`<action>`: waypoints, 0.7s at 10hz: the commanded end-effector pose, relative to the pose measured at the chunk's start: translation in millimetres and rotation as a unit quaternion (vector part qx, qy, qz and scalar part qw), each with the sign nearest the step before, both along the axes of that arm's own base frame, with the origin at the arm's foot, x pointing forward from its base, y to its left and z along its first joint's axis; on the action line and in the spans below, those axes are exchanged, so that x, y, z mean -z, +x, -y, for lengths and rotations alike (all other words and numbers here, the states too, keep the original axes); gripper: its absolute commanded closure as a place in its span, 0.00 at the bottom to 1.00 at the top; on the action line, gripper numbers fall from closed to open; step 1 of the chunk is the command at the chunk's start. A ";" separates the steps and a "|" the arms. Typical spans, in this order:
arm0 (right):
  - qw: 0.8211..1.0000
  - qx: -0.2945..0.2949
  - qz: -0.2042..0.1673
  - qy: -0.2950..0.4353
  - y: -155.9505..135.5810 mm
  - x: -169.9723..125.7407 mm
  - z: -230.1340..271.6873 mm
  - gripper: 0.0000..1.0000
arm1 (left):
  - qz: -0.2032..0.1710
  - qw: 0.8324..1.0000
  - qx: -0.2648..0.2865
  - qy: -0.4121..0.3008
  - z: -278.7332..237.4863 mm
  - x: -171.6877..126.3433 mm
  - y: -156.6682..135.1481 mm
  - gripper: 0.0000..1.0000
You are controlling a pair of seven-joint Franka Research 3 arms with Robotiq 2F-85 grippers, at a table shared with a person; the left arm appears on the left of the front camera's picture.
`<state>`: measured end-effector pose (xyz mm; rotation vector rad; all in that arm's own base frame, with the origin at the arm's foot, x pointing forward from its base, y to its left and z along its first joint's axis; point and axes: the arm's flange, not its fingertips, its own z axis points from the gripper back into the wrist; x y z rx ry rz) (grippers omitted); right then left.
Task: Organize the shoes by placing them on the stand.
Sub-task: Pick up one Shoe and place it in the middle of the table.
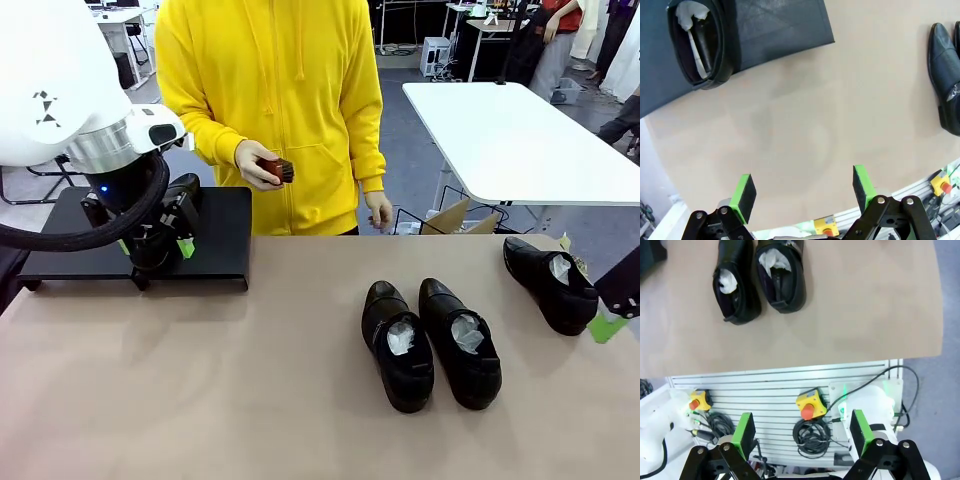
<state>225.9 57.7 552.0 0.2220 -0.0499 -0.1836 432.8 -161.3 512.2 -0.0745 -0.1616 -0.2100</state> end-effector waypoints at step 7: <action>0.997 -0.056 0.001 -0.052 40.4 -7.7 37.0 0.00 | 0.001 1.000 -0.002 -0.001 -3.7 1.2 -4.8 0.00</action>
